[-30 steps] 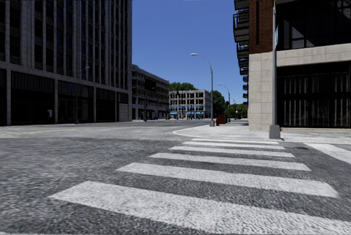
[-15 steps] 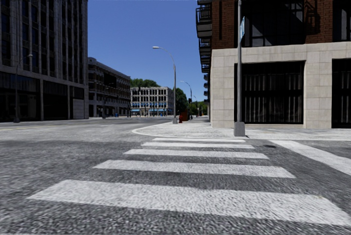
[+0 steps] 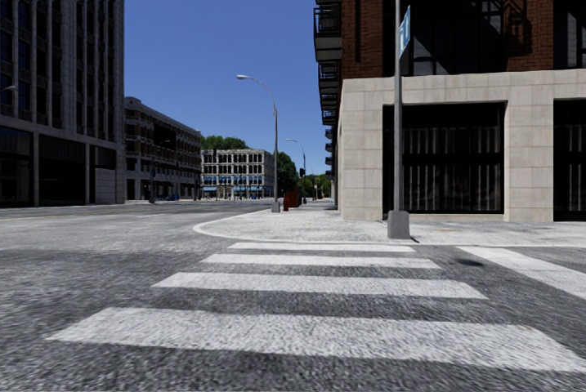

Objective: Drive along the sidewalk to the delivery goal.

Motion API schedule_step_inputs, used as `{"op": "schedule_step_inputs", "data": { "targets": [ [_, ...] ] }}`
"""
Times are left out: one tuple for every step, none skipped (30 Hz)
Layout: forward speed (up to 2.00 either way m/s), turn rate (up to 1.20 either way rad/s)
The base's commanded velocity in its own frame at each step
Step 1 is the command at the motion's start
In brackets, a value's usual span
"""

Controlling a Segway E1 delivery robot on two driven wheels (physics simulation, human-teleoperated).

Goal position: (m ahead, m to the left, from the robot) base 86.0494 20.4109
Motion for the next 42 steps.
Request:
{"op": "schedule_step_inputs", "data": {
  "targets": [
    [2.00, 0.00],
    [2.00, 0.00],
    [2.00, 0.00],
    [2.00, 0.00],
    [2.00, 0.00],
    [2.00, 0.00],
    [2.00, 0.00],
    [2.00, 0.00],
    [2.00, 0.00],
    [2.00, 0.00],
    [2.00, 0.00],
    [2.00, -0.10],
    [2.00, -0.10],
    [2.00, -0.25],
    [2.00, -0.34],
    [2.00, -0.37],
    [2.00, -0.38],
    [2.00, -0.38],
    [2.00, -0.38],
    [2.00, -0.32],
    [2.00, -0.21],
    [2.00, -0.01],
    [2.00, -0.01],
    [2.00, 0.00],
    [2.00, 0.00],
    [2.00, 0.00],
    [2.00, 0.00],
    [2.00, 0.00],
    [2.00, 0.00],
    [2.00, 0.00],
    [2.00, 0.00],
    [2.00, 0.00],
    [2.00, 0.00],
    [2.00, 0.00],
    [2.00, 0.00],
    [2.00, 0.00],
    [2.00, 0.00],
    [2.00, 0.00],
    [2.00, 0.00],
    [2.00, 0.00],
    [2.00, 0.00],
    [2.00, 0.00]
  ]
}}
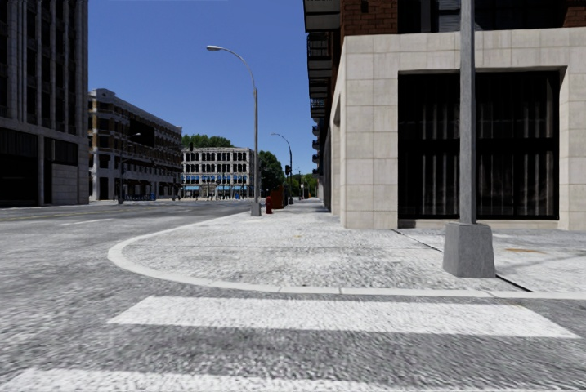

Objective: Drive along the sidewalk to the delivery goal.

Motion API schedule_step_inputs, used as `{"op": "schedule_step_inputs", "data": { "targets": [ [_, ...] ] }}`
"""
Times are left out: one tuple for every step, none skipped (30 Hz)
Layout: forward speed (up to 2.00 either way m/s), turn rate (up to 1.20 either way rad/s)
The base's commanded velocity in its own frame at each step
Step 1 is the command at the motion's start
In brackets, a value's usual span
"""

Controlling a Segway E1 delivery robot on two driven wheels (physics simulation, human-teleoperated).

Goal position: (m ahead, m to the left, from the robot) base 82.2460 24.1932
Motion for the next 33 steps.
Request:
{"op": "schedule_step_inputs", "data": {
  "targets": [
    [2.00, 0.00],
    [2.00, 0.00],
    [2.00, 0.00],
    [2.00, 0.00],
    [2.00, 0.00],
    [2.00, 0.00],
    [2.00, 0.00],
    [2.00, 0.00],
    [2.00, 0.00],
    [2.00, 0.00],
    [2.00, 0.00],
    [2.00, 0.00],
    [2.00, 0.00],
    [2.00, 0.00],
    [2.00, 0.00],
    [2.00, 0.00],
    [2.00, 0.00],
    [2.00, 0.00],
    [2.00, 0.00],
    [2.00, 0.00],
    [2.00, 0.00],
    [2.00, 0.00],
    [2.00, 0.00],
    [2.00, 0.00],
    [2.00, 0.00],
    [2.00, 0.00],
    [2.00, 0.00],
    [2.00, 0.00],
    [2.00, 0.00],
    [2.00, 0.00],
    [2.00, 0.00],
    [2.00, 0.00],
    [2.00, 0.00]
  ]
}}
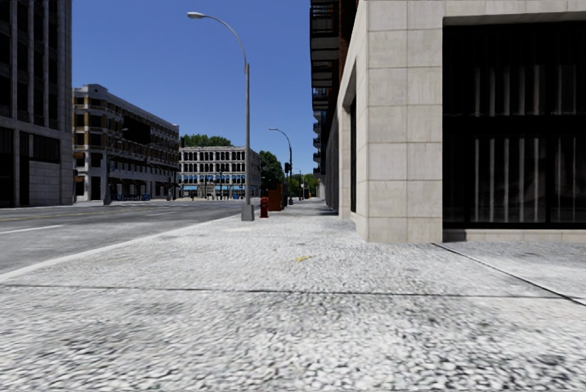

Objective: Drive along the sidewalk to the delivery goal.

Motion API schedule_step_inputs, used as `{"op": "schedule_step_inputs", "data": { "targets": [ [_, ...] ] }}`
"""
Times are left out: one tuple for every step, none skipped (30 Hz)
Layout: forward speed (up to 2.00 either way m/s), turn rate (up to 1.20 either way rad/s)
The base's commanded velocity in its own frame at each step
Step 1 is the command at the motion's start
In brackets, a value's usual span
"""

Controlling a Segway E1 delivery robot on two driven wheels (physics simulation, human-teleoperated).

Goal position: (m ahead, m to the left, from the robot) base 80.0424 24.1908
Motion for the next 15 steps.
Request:
{"op": "schedule_step_inputs", "data": {
  "targets": [
    [2.00, 0.00],
    [2.00, 0.00],
    [2.00, 0.00],
    [2.00, 0.00],
    [2.00, 0.00],
    [2.00, 0.00],
    [2.00, 0.00],
    [2.00, 0.00],
    [2.00, 0.00],
    [2.00, 0.00],
    [2.00, 0.00],
    [2.00, 0.00],
    [2.00, 0.00],
    [2.00, 0.00],
    [2.00, 0.00]
  ]
}}
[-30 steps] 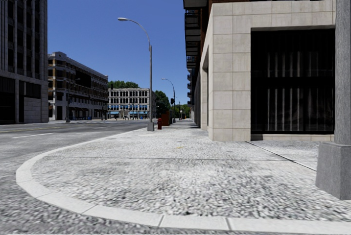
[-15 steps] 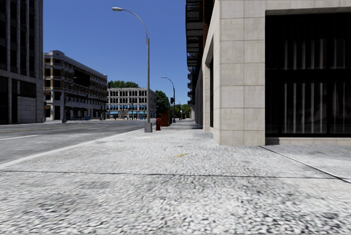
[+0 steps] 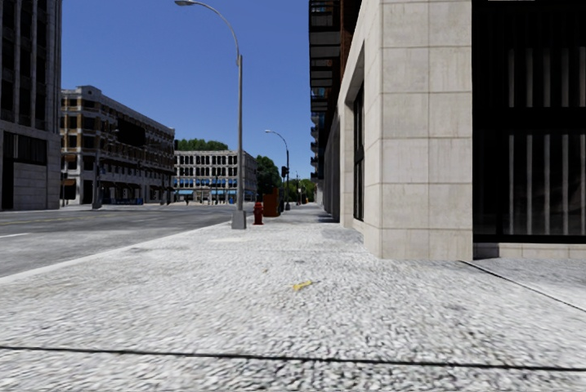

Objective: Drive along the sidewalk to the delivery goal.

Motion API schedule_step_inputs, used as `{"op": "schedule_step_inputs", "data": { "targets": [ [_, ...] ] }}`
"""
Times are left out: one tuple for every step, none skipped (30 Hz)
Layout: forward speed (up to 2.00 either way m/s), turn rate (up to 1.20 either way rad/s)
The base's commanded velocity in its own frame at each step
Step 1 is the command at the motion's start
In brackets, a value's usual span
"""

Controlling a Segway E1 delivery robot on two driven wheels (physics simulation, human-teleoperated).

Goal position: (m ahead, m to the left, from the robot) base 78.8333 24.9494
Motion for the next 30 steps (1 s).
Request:
{"op": "schedule_step_inputs", "data": {
  "targets": [
    [2.00, 0.00],
    [2.00, 0.00],
    [2.00, 0.00],
    [2.00, 0.00],
    [2.00, 0.00],
    [2.00, 0.00],
    [2.00, 0.00],
    [2.00, 0.00],
    [2.00, 0.00],
    [2.00, 0.00],
    [2.00, 0.00],
    [2.00, 0.00],
    [2.00, 0.00],
    [2.00, 0.00],
    [2.00, 0.00],
    [2.00, 0.00],
    [2.00, 0.00],
    [2.00, 0.00],
    [2.00, 0.00],
    [2.00, 0.00],
    [2.00, 0.00],
    [2.00, 0.00],
    [2.00, 0.00],
    [2.00, 0.00],
    [2.00, 0.00],
    [2.00, 0.00],
    [2.00, 0.00],
    [2.00, 0.00],
    [2.00, 0.00],
    [2.00, 0.00]
  ]
}}
